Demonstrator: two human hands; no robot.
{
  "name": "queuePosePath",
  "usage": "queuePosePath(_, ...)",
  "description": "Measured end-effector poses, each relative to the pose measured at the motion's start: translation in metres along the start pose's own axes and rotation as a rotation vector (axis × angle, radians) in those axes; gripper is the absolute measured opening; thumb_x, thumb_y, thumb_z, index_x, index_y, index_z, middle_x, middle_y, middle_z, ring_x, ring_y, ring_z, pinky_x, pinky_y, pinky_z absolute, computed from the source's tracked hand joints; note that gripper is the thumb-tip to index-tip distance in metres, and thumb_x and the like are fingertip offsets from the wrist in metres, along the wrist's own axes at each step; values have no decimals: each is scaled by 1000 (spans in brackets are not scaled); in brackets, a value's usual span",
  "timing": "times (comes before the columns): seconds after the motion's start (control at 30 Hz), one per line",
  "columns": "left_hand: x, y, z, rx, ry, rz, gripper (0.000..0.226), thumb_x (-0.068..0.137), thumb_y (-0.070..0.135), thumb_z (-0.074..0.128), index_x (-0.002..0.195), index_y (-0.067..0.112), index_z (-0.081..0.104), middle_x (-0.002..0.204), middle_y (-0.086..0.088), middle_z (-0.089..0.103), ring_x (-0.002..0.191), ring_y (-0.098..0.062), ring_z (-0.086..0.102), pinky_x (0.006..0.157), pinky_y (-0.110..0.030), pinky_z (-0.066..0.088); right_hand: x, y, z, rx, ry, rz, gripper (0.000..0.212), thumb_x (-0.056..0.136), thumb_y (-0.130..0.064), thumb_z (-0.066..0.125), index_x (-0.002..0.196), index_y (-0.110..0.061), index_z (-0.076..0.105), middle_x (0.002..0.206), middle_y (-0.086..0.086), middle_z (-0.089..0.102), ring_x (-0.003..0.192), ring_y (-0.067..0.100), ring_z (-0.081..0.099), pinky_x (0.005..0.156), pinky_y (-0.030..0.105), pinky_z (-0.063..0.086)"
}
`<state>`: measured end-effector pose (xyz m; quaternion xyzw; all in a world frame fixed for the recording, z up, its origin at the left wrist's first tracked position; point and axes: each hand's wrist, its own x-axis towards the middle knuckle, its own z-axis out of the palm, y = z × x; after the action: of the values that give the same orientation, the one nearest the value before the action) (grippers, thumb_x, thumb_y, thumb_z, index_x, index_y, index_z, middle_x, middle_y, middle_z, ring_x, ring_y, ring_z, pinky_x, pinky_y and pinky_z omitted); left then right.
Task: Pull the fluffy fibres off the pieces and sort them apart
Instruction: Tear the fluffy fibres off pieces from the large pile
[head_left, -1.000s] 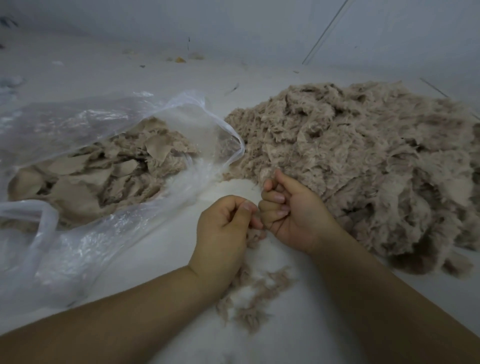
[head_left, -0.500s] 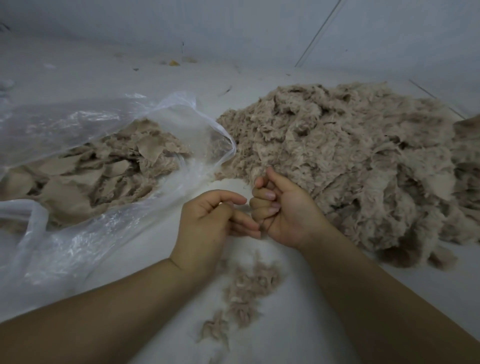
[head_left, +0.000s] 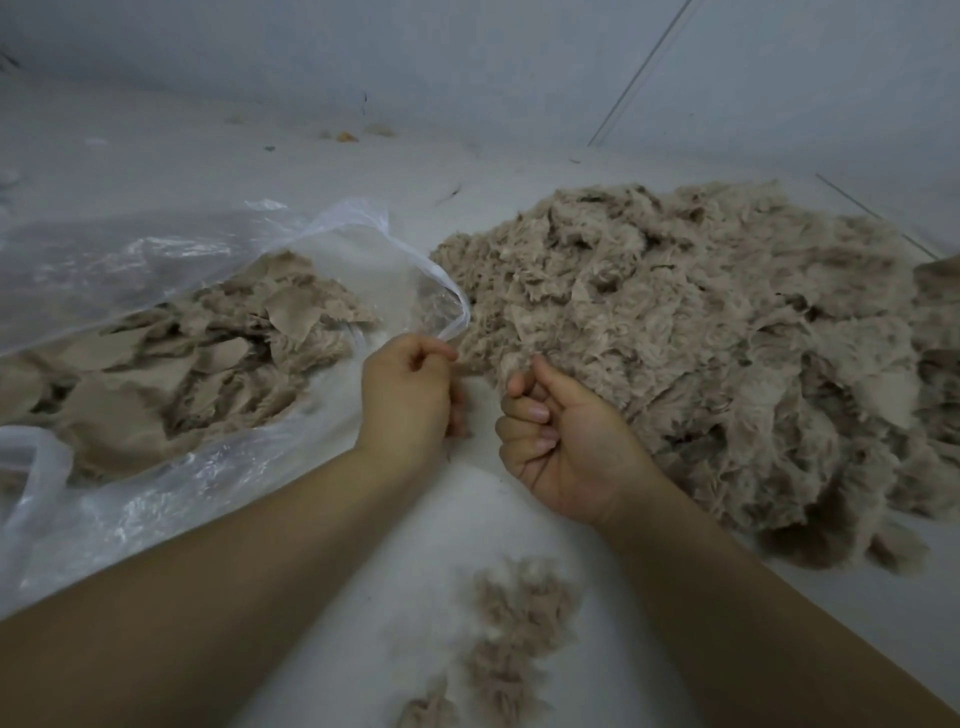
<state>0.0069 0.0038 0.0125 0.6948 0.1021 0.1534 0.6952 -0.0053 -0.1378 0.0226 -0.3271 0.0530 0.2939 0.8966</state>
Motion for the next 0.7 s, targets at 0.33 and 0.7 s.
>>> queuePosePath(0.33, 38, 1, 35, 743, -200, 231, 25, 80, 10, 57, 58, 17, 47, 57, -1, 51, 60, -24, 53, 48, -27, 28, 1, 1, 1, -8, 25, -25, 34, 91, -38, 49, 71, -10, 53, 50, -6, 31, 37, 3, 24, 33, 13, 24)
queuePosePath(0.7, -15, -4, -18, 758, -473, 432, 47, 86, 5, 62, 54, 21, 32, 56, 4, 35, 55, -13, 36, 55, -32, 23, 3, -1, -4, 34, 12, -39, 34, 84, -35, 52, 101, -9, 65, 48, -7, 33, 34, 2, 24, 33, 12, 22)
